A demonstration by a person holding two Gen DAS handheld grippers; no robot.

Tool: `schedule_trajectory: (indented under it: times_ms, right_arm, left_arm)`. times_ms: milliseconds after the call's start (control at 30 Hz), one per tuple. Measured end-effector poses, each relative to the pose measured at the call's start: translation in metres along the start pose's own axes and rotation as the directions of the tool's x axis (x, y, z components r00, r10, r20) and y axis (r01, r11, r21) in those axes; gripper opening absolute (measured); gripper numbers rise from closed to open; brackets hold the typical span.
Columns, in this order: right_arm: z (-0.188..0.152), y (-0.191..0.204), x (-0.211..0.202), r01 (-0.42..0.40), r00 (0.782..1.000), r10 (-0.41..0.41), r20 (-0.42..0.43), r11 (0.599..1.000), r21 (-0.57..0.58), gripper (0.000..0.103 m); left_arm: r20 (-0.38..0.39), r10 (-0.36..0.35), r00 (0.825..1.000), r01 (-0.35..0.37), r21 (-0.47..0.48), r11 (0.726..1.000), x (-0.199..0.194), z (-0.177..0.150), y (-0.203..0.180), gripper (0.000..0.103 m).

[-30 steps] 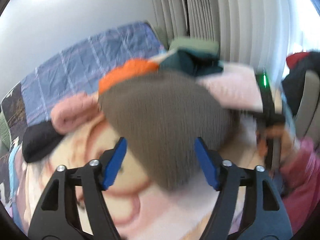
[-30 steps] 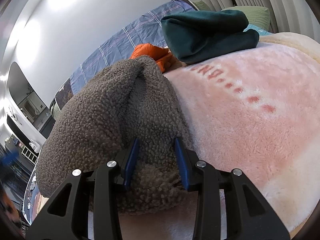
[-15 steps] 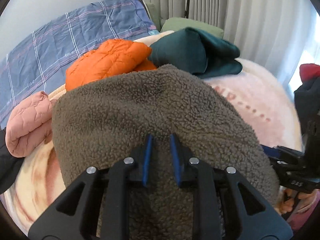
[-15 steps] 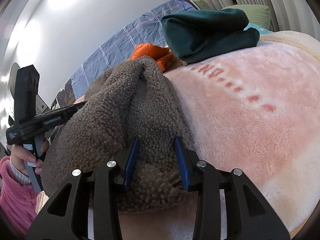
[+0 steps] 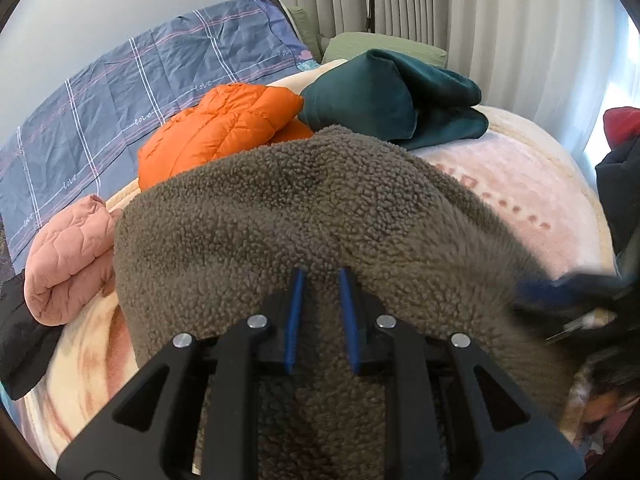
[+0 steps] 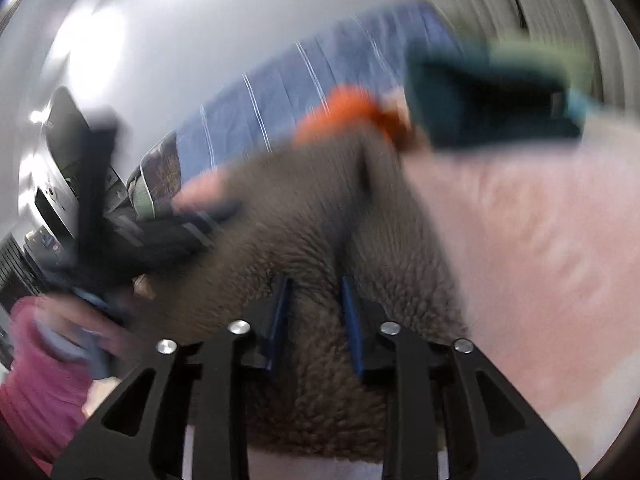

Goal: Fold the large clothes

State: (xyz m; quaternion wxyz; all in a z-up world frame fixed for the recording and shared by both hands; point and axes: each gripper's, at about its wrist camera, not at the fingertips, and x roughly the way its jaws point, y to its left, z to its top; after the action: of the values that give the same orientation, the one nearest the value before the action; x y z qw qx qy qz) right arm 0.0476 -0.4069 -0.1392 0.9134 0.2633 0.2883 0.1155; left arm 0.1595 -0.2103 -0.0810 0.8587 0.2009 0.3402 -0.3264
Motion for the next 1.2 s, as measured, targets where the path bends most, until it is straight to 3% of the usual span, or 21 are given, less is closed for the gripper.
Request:
schedule_trajectory:
  times_ms: [33,67,200,367,433,467,500,533,667,767,800,833,867,900,1000,1200]
  right_arm:
    - [0.002,-0.014,-0.004,-0.077,0.997,0.079,-0.016,0.993,0.087,0.032]
    - [0.003,-0.018,-0.007,-0.099,0.994,0.102,-0.024,0.988,0.115,0.032]
    - [0.004,-0.003,-0.009,-0.033,0.999,0.034,-0.028,0.999,0.031,0.034]
    - [0.003,0.001,-0.013,0.017,1.0,-0.017,-0.011,1.0,0.007,0.036]
    - [0.003,0.0,-0.013,0.017,1.0,-0.017,-0.012,1.0,0.013,0.036]
    - [0.004,0.0,-0.013,0.026,1.0,-0.026,-0.011,1.0,0.013,0.036]
    - [0.005,0.001,-0.013,0.051,0.999,-0.051,-0.008,0.999,0.005,0.037]
    - [0.007,0.005,-0.014,0.073,0.997,-0.073,-0.001,0.997,-0.019,0.038]
    - [0.036,0.021,-0.027,0.066,0.998,-0.064,0.027,0.995,-0.081,0.043]
    - [0.061,0.032,-0.028,0.054,0.995,-0.045,0.085,0.993,-0.106,0.042]
    - [0.065,0.032,-0.021,0.07,0.995,-0.061,0.082,0.991,-0.112,0.038]
    - [0.065,0.026,-0.002,0.118,0.993,-0.115,0.034,0.987,-0.11,0.03]
    - [0.062,0.016,0.022,0.146,0.988,-0.15,-0.029,0.984,-0.101,0.029]
    - [0.053,0.002,0.038,0.123,0.99,-0.127,-0.066,0.99,-0.071,0.029]
    - [0.048,-0.025,0.034,0.019,0.998,-0.014,-0.064,0.997,0.073,0.032]
    - [0.045,-0.023,0.03,0.043,0.998,-0.041,-0.052,0.998,0.042,0.035]
  left_arm:
    - [0.006,-0.003,1.0,0.003,0.003,1.0,-0.001,0.0,-0.001,0.019]
    - [0.012,-0.006,1.0,0.006,0.002,1.0,-0.003,0.001,-0.001,0.02]
    - [0.026,-0.021,0.999,0.021,-0.005,1.0,-0.01,0.026,-0.001,0.02]
    - [0.059,-0.049,0.997,0.044,0.08,0.996,0.002,0.085,-0.014,0.021]
    - [-0.025,-0.031,0.999,0.033,0.08,0.996,0.035,0.098,-0.015,0.021]
    - [-0.169,-0.028,0.985,0.039,0.063,0.997,0.075,0.094,-0.013,0.022]
    - [-0.242,-0.028,0.97,0.04,0.045,0.998,0.099,0.088,-0.012,0.021]
    - [-0.251,-0.032,0.968,0.041,0.033,0.999,0.109,0.085,-0.01,0.021]
    - [-0.207,-0.025,0.978,0.034,0.041,0.999,0.095,0.084,-0.01,0.02]
    - [-0.206,-0.065,0.976,0.066,-0.001,0.998,0.095,0.086,-0.003,0.02]
    - [-0.206,-0.074,0.976,0.074,-0.011,0.997,0.095,0.086,0.0,0.02]
    - [-0.204,-0.08,0.976,0.078,-0.017,0.997,0.095,0.086,0.0,0.02]
    - [-0.2,-0.087,0.976,0.084,-0.025,0.996,0.095,0.087,0.002,0.02]
    - [-0.193,-0.096,0.977,0.09,-0.04,0.995,0.093,0.087,0.005,0.02]
    - [-0.163,-0.133,0.977,0.118,-0.101,0.988,0.092,0.081,0.012,0.021]
    - [-0.001,-0.12,0.993,0.12,-0.091,0.989,0.026,0.089,0.024,0.022]
